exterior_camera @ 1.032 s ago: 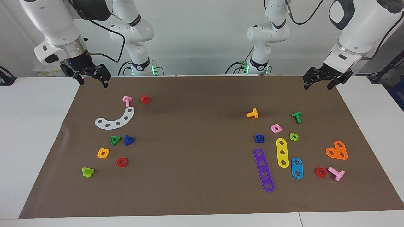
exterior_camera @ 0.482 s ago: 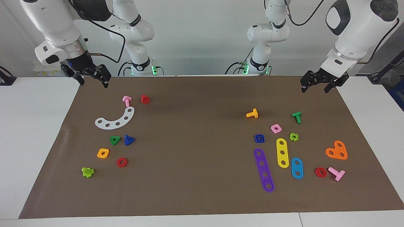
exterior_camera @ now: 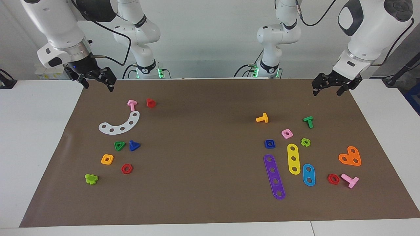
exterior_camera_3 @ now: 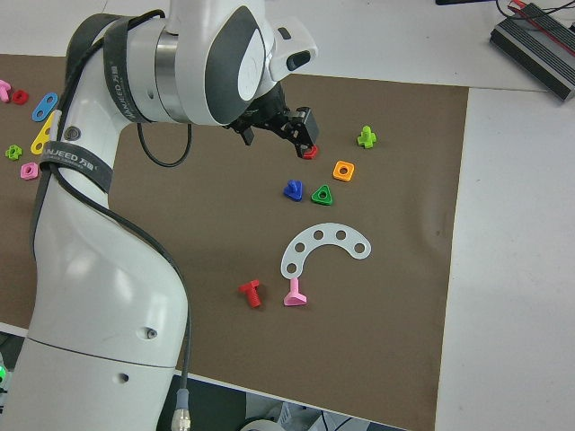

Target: Unscrew and place screws in storage area

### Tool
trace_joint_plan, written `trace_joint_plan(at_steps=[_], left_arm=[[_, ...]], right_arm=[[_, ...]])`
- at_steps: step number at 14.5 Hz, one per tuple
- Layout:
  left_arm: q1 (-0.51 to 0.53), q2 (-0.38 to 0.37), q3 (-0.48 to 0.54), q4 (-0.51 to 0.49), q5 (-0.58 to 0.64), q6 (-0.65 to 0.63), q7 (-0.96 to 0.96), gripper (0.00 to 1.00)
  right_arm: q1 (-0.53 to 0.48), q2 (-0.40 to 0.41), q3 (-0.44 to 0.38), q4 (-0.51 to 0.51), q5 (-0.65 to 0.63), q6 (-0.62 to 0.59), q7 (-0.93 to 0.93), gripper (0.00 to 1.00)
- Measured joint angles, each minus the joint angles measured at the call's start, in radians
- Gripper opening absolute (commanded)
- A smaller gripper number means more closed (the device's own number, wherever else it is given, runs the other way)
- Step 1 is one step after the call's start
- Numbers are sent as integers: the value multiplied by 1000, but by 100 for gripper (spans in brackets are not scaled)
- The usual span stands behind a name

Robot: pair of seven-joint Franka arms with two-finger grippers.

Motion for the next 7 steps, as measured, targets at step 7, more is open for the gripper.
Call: trace_joint_plan(at_steps=[7], left_arm=[[0, 0, 0, -1, 0, 3, 0, 100]], right_arm=[[0, 0, 1, -7, 0, 61, 2, 100]])
